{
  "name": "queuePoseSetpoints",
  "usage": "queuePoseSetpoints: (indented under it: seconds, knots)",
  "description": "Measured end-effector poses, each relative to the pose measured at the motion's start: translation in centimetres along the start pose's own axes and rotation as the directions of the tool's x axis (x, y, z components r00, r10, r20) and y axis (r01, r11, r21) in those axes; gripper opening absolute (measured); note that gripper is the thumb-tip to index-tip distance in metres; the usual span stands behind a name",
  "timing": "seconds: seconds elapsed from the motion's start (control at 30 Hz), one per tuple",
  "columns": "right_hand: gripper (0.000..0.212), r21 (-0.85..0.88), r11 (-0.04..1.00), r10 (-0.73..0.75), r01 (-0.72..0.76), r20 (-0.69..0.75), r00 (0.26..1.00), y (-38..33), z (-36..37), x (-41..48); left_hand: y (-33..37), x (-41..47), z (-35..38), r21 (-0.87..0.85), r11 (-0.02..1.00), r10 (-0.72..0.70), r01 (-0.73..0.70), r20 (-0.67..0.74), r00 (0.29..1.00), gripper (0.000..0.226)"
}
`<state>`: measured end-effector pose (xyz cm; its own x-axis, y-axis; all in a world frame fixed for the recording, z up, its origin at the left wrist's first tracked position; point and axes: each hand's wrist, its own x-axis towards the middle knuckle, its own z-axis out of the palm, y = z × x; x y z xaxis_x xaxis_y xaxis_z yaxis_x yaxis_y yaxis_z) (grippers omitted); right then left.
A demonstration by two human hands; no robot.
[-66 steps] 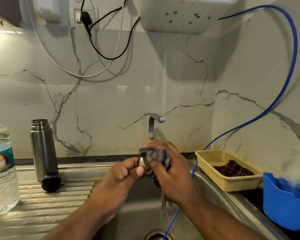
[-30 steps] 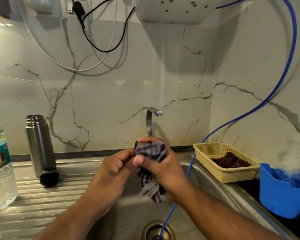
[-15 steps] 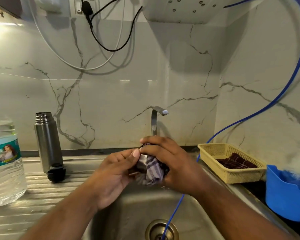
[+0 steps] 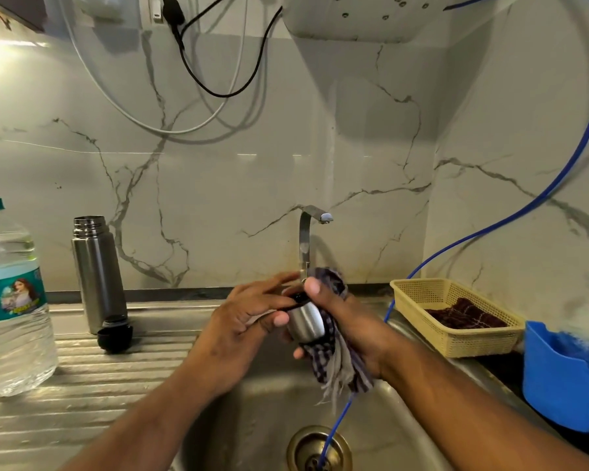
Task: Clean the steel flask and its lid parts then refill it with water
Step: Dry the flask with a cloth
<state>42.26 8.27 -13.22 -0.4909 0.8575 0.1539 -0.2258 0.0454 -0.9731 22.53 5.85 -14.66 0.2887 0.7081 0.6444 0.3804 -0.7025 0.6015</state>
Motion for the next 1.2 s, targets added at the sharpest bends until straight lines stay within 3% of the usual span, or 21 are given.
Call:
queuePoseSetpoints:
  seconds: [0.07,0.13,0.2,0.27,0.4,0.47,0.53,0.63,0.7,0.73,0.77,0.8,0.87,0.97,1.07,1.13,1.2]
  knots:
    - [0.060,-0.066,0.981,-0.190,0.183,-0.120,0.974,0.2,0.6,0.1,0.6,-0.3,0.5,-0.185,0.970,-0.173,0.160,-0.059,0.983,0.031]
    - [0.048,-0.215,0.928,-0.355,0.306,-0.248,0.902,0.6,1.5,0.1,1.3,-0.5,1.7,-0.436,0.845,-0.331,0.309,0.027,0.943,0.035]
    - [0.051,-0.345,0.867,-0.463,0.361,-0.285,0.840,1.5,2.0,0.3,2.0,-0.6,3.1,-0.612,0.686,-0.396,0.393,0.139,0.908,0.038]
    - [0.059,-0.454,0.814,-0.508,0.363,-0.251,0.824,2.6,2.2,0.7,2.1,-0.6,4.1,-0.688,0.602,-0.421,0.405,0.157,0.893,0.040]
    - [0.055,-0.589,0.776,-0.382,0.228,-0.150,0.912,3.0,1.4,1.3,1.4,-0.3,3.2,-0.734,0.574,-0.448,0.363,0.090,0.889,0.039]
    - [0.046,-0.520,0.848,-0.280,0.107,-0.267,0.922,2.0,1.5,0.8,0.2,-0.1,2.3,-0.750,0.548,-0.523,0.370,0.039,0.852,0.043]
    - [0.048,-0.371,0.928,-0.209,0.043,-0.423,0.882,1.0,0.7,0.7,-0.8,0.0,1.2,-0.750,0.539,-0.568,0.384,0.012,0.823,0.044]
    - [0.056,-0.299,0.954,-0.182,0.018,-0.531,0.828,-0.6,-0.3,0.7,-1.5,-0.2,0.8,-0.665,0.608,-0.546,0.434,0.047,0.837,0.042]
    - [0.044,-0.251,0.968,-0.122,0.017,-0.409,0.905,-0.6,0.1,0.2,-1.5,-0.4,1.4,-0.611,0.651,-0.532,0.450,0.055,0.845,0.040]
    - [0.048,-0.226,0.974,-0.068,-0.002,-0.298,0.952,-0.6,0.8,0.0,-1.3,-0.4,1.8,-0.601,0.661,-0.526,0.450,0.056,0.849,0.039]
    - [0.066,-0.269,0.963,-0.026,-0.030,-0.202,0.979,-0.4,1.3,0.0,-1.3,-0.5,2.1,-0.587,0.671,-0.530,0.453,0.049,0.847,0.036]
    - [0.089,-0.388,0.920,0.001,-0.049,-0.122,0.993,-0.3,1.7,-0.2,-1.2,-0.5,2.2,-0.572,0.684,-0.535,0.452,0.028,0.844,0.032]
    - [0.104,-0.614,0.789,-0.074,0.008,-0.082,0.994,0.2,2.3,-0.3,-1.3,-0.5,1.9,-0.554,0.704,-0.552,0.444,-0.036,0.833,0.026]
    - [0.073,-0.812,0.566,-0.371,0.147,-0.091,0.924,0.6,2.3,-0.2,-1.0,-0.6,1.3,-0.571,0.691,-0.587,0.443,-0.086,0.805,0.029]
    - [0.066,-0.952,0.232,-0.473,0.199,0.069,0.878,1.5,2.6,-0.4,-1.2,-0.7,1.6,-0.524,0.709,-0.605,0.471,-0.110,0.789,0.047]
    - [0.068,-0.961,0.184,-0.497,0.207,0.090,0.863,1.5,2.8,-0.3,-1.2,-0.6,1.8,-0.533,0.688,-0.642,0.493,-0.128,0.756,0.033]
    - [0.067,-0.965,0.154,-0.532,0.214,0.102,0.840,1.3,2.8,-0.1,-1.1,-0.3,1.9,-0.507,0.679,-0.665,0.531,-0.118,0.737,0.033]
